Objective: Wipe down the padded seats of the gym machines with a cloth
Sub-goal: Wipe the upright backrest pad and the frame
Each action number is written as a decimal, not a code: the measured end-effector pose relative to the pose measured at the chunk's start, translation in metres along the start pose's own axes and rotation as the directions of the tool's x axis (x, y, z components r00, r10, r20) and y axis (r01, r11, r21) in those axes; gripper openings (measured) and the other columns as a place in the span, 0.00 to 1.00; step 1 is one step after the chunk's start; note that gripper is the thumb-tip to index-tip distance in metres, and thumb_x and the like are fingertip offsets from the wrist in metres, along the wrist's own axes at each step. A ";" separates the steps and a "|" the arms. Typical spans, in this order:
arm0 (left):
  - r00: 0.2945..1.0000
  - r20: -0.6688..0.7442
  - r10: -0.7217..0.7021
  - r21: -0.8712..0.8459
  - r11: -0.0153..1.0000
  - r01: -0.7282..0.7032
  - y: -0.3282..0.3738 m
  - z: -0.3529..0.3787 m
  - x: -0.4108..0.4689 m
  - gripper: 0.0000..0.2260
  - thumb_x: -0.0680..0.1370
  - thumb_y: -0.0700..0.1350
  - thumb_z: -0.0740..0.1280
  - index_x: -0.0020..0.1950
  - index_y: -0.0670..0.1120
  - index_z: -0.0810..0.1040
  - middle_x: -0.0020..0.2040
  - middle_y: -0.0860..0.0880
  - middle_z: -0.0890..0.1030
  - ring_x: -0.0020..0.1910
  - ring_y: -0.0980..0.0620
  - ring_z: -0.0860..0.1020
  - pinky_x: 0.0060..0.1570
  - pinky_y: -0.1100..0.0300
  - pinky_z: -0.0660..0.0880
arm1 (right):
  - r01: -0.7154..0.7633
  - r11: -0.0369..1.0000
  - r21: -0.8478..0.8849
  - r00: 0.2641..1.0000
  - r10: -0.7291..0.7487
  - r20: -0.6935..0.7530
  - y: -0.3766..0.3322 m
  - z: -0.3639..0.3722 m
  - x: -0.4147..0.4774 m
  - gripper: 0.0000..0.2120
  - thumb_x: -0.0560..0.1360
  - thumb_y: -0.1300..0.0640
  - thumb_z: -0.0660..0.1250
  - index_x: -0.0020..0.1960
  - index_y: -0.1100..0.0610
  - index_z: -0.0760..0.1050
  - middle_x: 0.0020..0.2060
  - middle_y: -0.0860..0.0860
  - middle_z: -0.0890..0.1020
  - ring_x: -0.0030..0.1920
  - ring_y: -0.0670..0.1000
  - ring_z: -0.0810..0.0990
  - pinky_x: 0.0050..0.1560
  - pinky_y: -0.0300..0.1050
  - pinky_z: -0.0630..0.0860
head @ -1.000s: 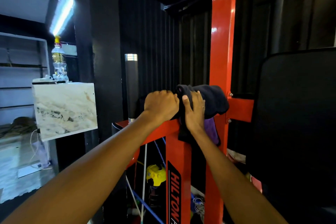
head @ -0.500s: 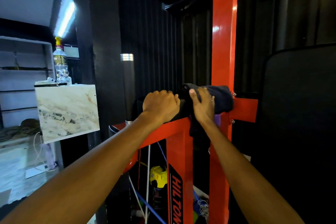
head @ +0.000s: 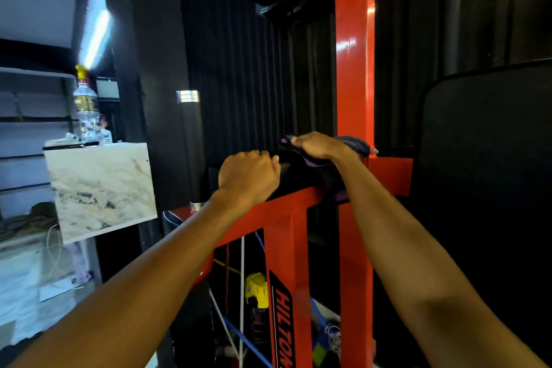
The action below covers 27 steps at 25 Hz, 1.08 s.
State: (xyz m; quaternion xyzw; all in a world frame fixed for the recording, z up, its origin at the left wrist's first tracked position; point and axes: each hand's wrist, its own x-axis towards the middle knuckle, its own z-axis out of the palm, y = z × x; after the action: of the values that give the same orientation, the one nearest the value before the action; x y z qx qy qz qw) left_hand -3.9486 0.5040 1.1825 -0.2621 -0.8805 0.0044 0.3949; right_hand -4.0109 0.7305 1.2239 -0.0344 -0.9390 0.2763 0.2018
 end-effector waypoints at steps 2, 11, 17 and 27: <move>1.000 0.001 -0.011 -0.007 1.000 0.011 0.000 -0.001 0.000 0.23 0.86 0.52 0.49 0.60 0.43 0.80 0.59 0.43 0.83 0.56 0.40 0.81 0.50 0.50 0.74 | 0.058 0.996 -0.066 0.991 -0.050 0.121 -0.023 0.002 0.000 0.24 0.83 0.39 0.57 0.72 0.48 0.76 0.61 0.55 0.83 0.59 0.57 0.81 0.62 0.52 0.75; 1.000 -0.009 -0.025 0.032 0.999 0.025 0.003 0.000 -0.002 0.22 0.86 0.52 0.49 0.60 0.44 0.80 0.57 0.45 0.83 0.55 0.43 0.81 0.48 0.52 0.74 | 0.204 0.970 0.136 0.979 -0.201 -0.035 0.052 -0.006 -0.008 0.22 0.83 0.44 0.63 0.71 0.55 0.76 0.66 0.52 0.80 0.68 0.48 0.75 0.73 0.43 0.66; 0.996 0.076 -0.038 0.034 0.999 0.035 0.006 -0.002 0.010 0.24 0.86 0.51 0.47 0.61 0.40 0.79 0.59 0.40 0.82 0.57 0.39 0.80 0.51 0.49 0.73 | 0.104 0.992 -0.076 0.958 -0.080 0.276 -0.011 -0.007 0.044 0.20 0.84 0.42 0.59 0.73 0.45 0.74 0.71 0.46 0.75 0.69 0.49 0.74 0.76 0.50 0.64; 0.962 0.248 -0.113 0.021 0.994 0.111 0.029 -0.002 0.033 0.28 0.87 0.55 0.44 0.64 0.40 0.78 0.64 0.38 0.78 0.61 0.38 0.77 0.53 0.48 0.70 | 0.170 0.983 0.067 0.985 -0.171 0.019 0.082 -0.018 0.027 0.31 0.77 0.29 0.60 0.74 0.43 0.72 0.73 0.48 0.74 0.74 0.51 0.71 0.78 0.52 0.62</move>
State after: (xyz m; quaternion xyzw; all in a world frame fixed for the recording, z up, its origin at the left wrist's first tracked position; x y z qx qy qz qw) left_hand -3.9521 0.5442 1.2002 -0.2077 -0.9365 0.0179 0.2818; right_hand -4.0324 0.8132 1.2040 0.0562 -0.9314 0.2890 0.2139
